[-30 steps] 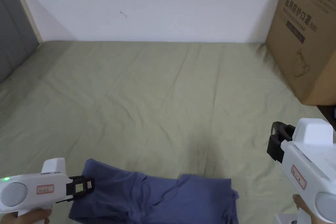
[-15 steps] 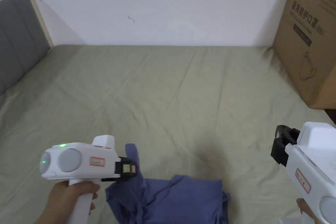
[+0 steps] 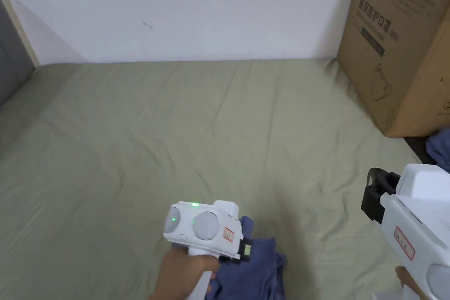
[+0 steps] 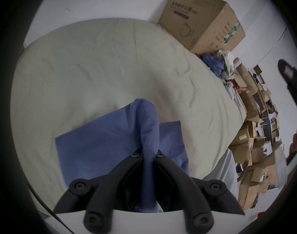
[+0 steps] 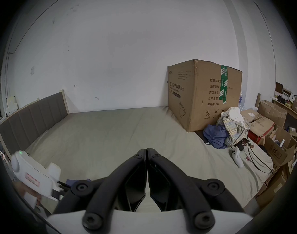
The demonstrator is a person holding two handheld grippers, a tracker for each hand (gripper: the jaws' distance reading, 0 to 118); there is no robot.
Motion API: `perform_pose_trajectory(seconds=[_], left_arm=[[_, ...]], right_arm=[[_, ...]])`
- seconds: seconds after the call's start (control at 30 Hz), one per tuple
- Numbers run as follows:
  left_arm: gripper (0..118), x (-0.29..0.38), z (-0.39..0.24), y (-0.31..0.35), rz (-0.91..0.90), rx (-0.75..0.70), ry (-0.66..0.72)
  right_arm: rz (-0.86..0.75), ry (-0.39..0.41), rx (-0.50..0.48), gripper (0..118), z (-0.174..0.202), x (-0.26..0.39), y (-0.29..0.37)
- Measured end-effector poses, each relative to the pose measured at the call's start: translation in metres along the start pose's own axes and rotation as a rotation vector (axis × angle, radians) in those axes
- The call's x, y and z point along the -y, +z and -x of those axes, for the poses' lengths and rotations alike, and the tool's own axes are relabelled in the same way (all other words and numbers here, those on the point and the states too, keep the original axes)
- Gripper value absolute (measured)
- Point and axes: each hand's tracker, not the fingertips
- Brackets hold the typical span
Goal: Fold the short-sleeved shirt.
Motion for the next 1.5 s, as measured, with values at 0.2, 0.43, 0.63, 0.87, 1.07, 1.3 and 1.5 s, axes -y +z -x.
perform_pose_trajectory(seconds=[0.2, 0.43, 0.63, 0.87, 1.07, 1.3, 1.5], left_arm=[[8, 0.009, -0.023, -0.05, 0.065, -0.095, -0.075], [78, 0.009, -0.028, -0.023, -0.027, 0.047, -0.031], [89, 0.015, -0.014, 0.041, -0.302, 0.039, -0.048], [82, 0.034, 0.026, 0.069, -0.443, -0.095, -0.071], [1, 0.054, 0.052, 0.053, -0.483, -0.077, -0.021], [0, 0.076, 0.047, 0.015, -0.45, -0.115, -0.104], [0, 0.089, 0.019, -0.02, -0.368, -0.077, -0.186]], right_arm=[[0.009, -0.004, 0.016, 0, -0.005, 0.003, 0.003], [0.012, -0.01, 0.015, 0, -0.006, 0.005, 0.004], [-0.001, -0.004, 0.009, 0, -0.002, -0.001, 0.005], [-0.012, 0.001, -0.002, 0, 0.004, -0.006, 0.005], [-0.005, 0.009, -0.016, 0, 0.011, -0.004, 0.006], [0.004, 0.019, -0.022, 0, 0.011, -0.003, 0.006], [0.009, 0.013, -0.01, 0, 0.002, -0.002, 0.005]])
